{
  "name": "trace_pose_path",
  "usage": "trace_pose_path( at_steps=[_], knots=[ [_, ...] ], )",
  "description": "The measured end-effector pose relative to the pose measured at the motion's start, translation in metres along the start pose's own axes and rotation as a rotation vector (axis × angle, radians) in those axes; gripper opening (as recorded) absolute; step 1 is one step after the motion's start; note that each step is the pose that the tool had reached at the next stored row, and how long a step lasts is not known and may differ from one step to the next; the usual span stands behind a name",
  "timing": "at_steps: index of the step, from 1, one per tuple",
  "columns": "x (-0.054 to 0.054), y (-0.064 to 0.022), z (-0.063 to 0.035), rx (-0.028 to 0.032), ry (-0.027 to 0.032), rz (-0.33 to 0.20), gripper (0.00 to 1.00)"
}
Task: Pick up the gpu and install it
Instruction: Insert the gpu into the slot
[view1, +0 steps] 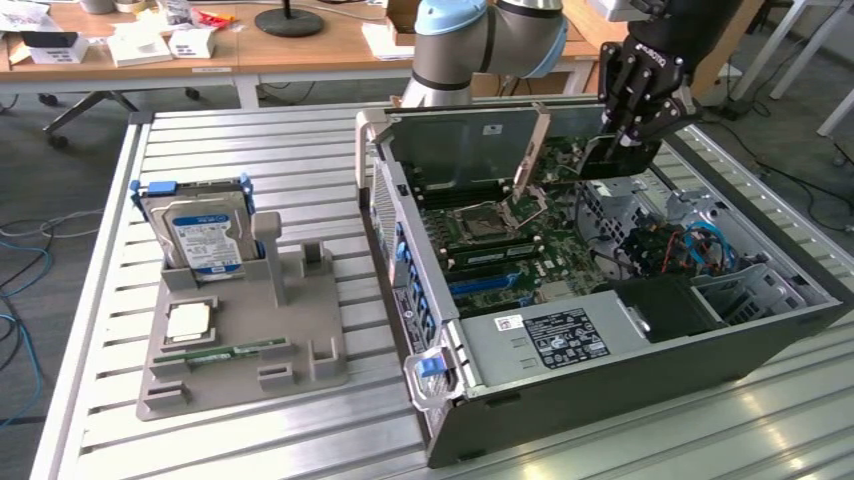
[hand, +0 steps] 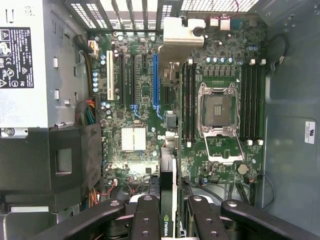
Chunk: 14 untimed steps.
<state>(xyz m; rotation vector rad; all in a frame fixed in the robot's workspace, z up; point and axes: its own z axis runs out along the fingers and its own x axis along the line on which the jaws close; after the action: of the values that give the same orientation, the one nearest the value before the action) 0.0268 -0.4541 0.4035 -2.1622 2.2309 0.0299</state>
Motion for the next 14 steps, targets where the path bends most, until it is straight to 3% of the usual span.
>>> trace_pose_path(
  at_steps=[14],
  knots=[
    [0.0001, 0.0031, 0.0001, 0.0012, 0.0000, 0.000, 0.26]
  ],
)
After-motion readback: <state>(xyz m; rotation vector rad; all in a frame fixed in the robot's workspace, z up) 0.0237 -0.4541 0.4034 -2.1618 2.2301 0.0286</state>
